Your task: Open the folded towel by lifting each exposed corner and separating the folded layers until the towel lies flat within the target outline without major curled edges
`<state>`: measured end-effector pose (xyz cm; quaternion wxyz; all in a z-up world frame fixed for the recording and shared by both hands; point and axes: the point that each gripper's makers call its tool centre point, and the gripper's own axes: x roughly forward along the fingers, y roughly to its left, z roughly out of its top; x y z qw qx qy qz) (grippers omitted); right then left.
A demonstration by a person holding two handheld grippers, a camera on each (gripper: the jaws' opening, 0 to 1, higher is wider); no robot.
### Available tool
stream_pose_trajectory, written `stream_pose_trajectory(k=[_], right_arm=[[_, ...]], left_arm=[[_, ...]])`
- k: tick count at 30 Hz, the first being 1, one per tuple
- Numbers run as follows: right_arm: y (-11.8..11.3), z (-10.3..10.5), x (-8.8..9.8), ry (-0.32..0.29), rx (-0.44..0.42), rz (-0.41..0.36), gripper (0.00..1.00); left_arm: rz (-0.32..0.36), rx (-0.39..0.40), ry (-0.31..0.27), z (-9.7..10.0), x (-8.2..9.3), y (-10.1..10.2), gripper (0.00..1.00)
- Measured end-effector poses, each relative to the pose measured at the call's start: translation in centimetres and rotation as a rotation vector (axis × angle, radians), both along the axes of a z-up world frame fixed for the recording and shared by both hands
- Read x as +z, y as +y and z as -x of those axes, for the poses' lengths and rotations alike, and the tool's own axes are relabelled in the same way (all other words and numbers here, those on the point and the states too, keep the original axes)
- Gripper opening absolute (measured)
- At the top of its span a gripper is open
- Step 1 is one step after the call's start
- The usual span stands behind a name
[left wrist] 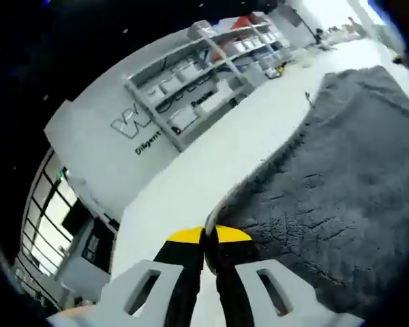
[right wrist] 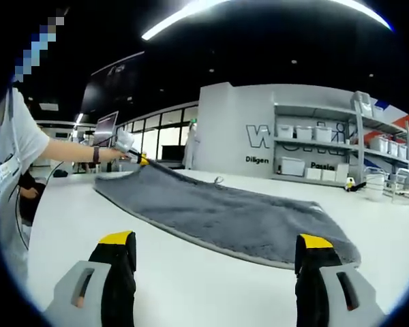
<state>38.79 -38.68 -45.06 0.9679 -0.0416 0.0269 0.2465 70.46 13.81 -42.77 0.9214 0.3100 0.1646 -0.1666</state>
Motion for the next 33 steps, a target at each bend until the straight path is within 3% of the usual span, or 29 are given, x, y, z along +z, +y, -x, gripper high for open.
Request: stream_pose_trajectory(k=[6, 9, 12, 14, 16, 18, 21, 23, 24, 26, 27, 31, 33], right_arm=[[-0.4, -0.1, -0.1, 0.007, -0.015, 0.0, 0.99], [-0.4, -0.2, -0.3, 0.015, -0.018, 0.01, 0.99], [-0.4, -0.3, -0.4, 0.019, -0.013, 0.02, 0.99], [-0.4, -0.3, -0.4, 0.018, -0.015, 0.02, 0.99], [-0.5, -0.3, -0.3, 0.015, -0.018, 0.011, 0.99], [-0.7, -0.3, -0.2, 0.014, -0.023, 0.001, 0.99], [-1.1, -0.4, -0.2, 0.018, -0.038, -0.002, 0.99], [-1.2, -0.4, -0.2, 0.019, -0.046, -0.002, 0.99], [-1.3, -0.4, -0.2, 0.018, -0.051, -0.005, 0.99], [-1.5, -0.4, -0.3, 0.021, -0.059, -0.006, 0.99], [-1.6, -0.4, -0.3, 0.024, -0.065, -0.004, 0.99], [-1.9, -0.5, -0.6, 0.033, -0.091, 0.012, 0.99], [-2.2, -0.6, -0.9, 0.041, -0.107, 0.027, 0.99]], left_arm=[[-0.002, 0.046, 0.061, -1.6, -3.8, 0.4, 0.07], [0.049, 0.074, 0.072, -1.8, -4.5, 0.4, 0.08], [0.087, 0.092, 0.085, -2.0, -4.7, 1.0, 0.14], [0.159, 0.099, 0.09, -1.8, -4.3, 1.2, 0.2], [0.24, 0.104, 0.074, -1.4, -3.2, 1.7, 0.23], [0.275, 0.092, 0.06, -0.5, -2.0, 2.4, 0.26], [0.35, 0.026, 0.028, 2.3, -0.5, 2.6, 0.3], [0.43, -0.05, 0.027, 5.4, 0.0, 2.1, 0.33], [0.461, -0.106, 0.037, 8.2, -0.1, 1.7, 0.34], [0.458, -0.18, -0.002, 12.1, -0.1, 1.6, 0.41], [0.468, -0.199, -0.019, 13.9, -0.2, 1.6, 0.44], [0.577, -0.249, 0.002, 20.2, -1.1, 1.7, 0.66], [0.576, -0.252, 0.025, 22.4, -1.9, 1.9, 0.77]])
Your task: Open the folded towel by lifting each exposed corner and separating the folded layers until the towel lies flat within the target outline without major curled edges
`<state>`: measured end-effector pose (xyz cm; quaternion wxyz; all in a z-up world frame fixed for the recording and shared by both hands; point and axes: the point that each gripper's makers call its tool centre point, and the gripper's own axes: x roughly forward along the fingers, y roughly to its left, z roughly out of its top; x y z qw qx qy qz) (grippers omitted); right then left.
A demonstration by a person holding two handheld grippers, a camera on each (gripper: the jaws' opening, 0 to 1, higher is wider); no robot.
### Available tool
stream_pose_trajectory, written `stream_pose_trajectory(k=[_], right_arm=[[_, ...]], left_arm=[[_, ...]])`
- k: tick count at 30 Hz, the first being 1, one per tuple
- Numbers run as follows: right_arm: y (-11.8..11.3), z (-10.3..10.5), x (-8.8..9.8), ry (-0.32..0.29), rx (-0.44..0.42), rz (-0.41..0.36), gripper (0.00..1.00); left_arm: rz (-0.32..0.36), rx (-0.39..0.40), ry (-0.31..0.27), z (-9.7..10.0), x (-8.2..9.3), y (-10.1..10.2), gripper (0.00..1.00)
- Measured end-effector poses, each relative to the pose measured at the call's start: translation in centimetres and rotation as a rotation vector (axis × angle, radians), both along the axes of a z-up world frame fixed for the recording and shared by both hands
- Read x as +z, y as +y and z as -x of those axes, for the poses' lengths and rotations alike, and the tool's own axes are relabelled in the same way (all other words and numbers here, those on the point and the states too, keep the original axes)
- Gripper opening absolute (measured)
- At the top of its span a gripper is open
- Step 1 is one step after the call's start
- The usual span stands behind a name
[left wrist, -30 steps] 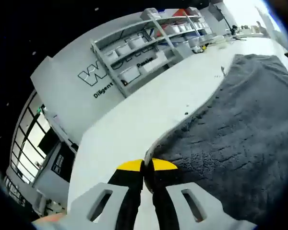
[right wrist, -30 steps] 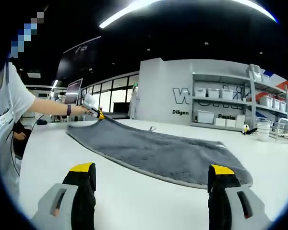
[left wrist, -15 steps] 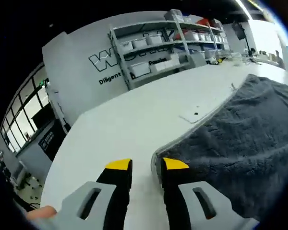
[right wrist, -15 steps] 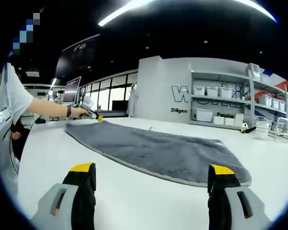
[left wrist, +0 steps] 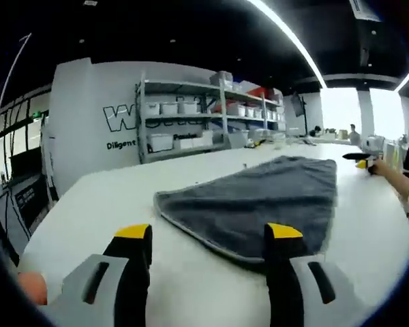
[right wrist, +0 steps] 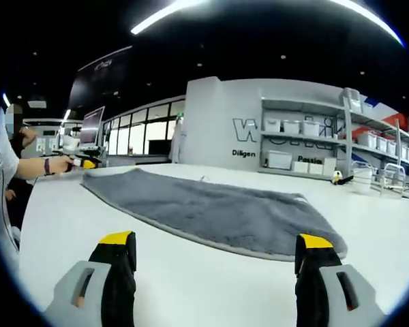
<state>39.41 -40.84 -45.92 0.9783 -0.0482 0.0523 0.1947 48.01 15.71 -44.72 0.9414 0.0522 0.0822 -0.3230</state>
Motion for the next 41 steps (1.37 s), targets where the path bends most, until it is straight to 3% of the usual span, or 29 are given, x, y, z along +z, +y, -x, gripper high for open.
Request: stream_pose_trajectory(k=[5, 8, 11, 21, 29, 41], right_arm=[[-0.4, 0.0, -0.3, 0.013, -0.03, 0.017, 0.99], [-0.8, -0.1, -0.3, 0.013, -0.048, 0.012, 0.99], [-1.1, -0.2, -0.3, 0.011, -0.059, -0.001, 0.99], [-1.3, -0.2, -0.4, 0.016, -0.077, -0.004, 0.99], [-0.9, 0.0, -0.6, 0.019, -0.072, 0.009, 0.99], [-1.0, 0.4, -0.1, -0.005, -0.058, -0.037, 0.99]], left_arm=[[-0.082, -0.029, 0.064, 4.3, -2.3, -0.2, 0.98], [-0.09, -0.07, 0.069, 6.6, -3.1, -1.0, 0.99], [-0.074, -0.082, 0.028, 7.7, -2.6, -1.5, 0.99], [-0.051, -0.046, -0.016, 7.7, -2.1, -0.8, 0.99], [-0.041, -0.038, -0.012, 7.8, -2.1, -0.7, 0.99], [-0.049, -0.028, 0.007, 8.0, -2.5, -0.5, 0.98]])
